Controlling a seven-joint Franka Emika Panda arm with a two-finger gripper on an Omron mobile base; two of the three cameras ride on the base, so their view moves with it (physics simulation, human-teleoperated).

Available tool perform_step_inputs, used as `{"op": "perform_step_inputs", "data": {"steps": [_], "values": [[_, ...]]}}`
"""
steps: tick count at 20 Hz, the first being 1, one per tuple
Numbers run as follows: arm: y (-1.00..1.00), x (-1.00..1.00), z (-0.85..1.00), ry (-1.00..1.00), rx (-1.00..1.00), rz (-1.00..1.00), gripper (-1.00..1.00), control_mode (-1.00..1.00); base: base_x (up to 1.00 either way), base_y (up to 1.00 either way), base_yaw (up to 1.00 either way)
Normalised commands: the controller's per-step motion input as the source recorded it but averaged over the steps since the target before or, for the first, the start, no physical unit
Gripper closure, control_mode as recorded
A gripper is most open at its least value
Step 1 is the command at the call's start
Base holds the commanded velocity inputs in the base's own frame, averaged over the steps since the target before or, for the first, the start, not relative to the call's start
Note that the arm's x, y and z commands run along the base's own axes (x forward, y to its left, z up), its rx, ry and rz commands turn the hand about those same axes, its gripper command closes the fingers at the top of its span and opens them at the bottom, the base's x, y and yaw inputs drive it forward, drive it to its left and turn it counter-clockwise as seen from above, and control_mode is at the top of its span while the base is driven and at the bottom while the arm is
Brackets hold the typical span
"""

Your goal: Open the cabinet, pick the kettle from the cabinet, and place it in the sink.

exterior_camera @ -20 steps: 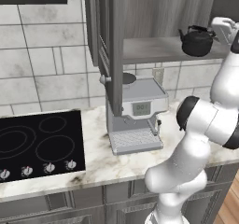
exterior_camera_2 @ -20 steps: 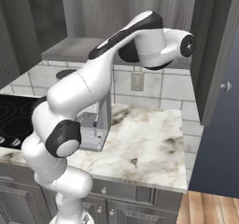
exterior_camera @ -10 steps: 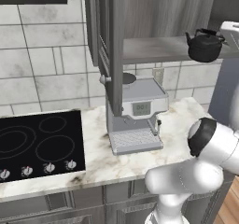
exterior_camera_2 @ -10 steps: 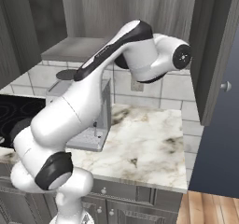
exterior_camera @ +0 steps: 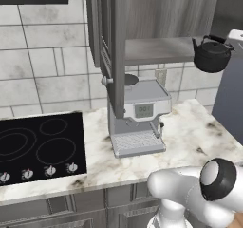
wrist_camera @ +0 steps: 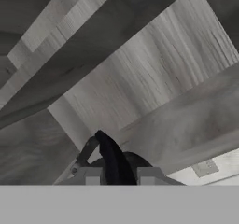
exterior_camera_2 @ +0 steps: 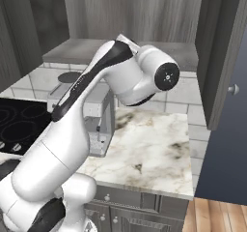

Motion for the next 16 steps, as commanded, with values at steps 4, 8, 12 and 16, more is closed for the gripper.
{"op": "perform_step_inputs", "data": {"steps": [4,8,12,16], "values": [[0.26,-0.55,-0.06,0.00,0.00,-0.06,1.00,-1.00,0.00,0.00,0.00],[0.25,-0.55,-0.05,0.03,0.00,-0.02,1.00,-1.00,0.00,0.00,0.00],[0.20,-0.53,-0.05,0.07,0.00,0.00,1.00,-1.00,0.00,0.00,0.00],[0.18,-0.49,-0.09,0.13,0.00,0.00,1.00,-1.00,0.00,0.00,0.00]]}}
